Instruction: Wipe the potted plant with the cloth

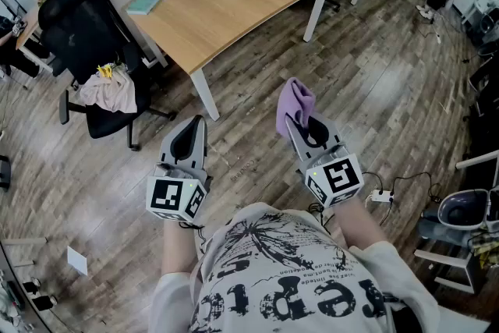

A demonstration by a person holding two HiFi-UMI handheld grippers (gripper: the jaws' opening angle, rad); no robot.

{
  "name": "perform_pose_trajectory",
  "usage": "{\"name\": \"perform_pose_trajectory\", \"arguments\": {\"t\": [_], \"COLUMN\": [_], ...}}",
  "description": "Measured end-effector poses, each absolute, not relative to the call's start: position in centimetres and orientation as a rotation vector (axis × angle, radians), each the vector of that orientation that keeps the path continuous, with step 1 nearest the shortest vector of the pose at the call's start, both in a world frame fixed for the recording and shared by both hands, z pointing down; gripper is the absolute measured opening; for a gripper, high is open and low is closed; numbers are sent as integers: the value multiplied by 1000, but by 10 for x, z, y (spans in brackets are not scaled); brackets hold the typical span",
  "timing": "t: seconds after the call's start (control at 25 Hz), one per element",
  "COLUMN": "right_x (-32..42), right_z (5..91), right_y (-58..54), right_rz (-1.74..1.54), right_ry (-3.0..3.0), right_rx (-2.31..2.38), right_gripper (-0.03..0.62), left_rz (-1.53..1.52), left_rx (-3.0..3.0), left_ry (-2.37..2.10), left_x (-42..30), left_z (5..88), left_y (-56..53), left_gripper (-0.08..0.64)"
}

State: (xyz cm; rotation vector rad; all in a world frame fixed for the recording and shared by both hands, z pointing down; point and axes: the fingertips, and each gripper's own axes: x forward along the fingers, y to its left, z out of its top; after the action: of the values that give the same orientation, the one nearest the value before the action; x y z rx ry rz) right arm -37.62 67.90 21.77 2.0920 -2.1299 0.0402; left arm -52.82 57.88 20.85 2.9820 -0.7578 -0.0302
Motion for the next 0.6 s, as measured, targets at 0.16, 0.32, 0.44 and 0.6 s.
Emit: {"name": "perform_pose_trajectory", "arguments": {"t": [0.16, 0.32, 0.44, 0.6], "right_x": [-381, -382, -380, -381], "right_z": [220, 221, 225, 229], "right_y": [674, 669, 665, 654], "right_rz": [29, 9, 37, 54], "right_ry": [-2132, -2138, -2121, -2110], "right_rx": [2088, 2081, 2084, 2075], "right_gripper": [63, 63, 64, 66], "left_rz": [-20, -22, -11, 12], "left_rx": [2983, 2975, 2975, 2988], "left_ry": [-755, -751, -746, -735], "left_x": [-531, -529, -529, -528], "left_z": [211, 214, 217, 220], "left_y": [574, 571, 569, 562], "left_gripper": [3, 3, 3, 3]}}
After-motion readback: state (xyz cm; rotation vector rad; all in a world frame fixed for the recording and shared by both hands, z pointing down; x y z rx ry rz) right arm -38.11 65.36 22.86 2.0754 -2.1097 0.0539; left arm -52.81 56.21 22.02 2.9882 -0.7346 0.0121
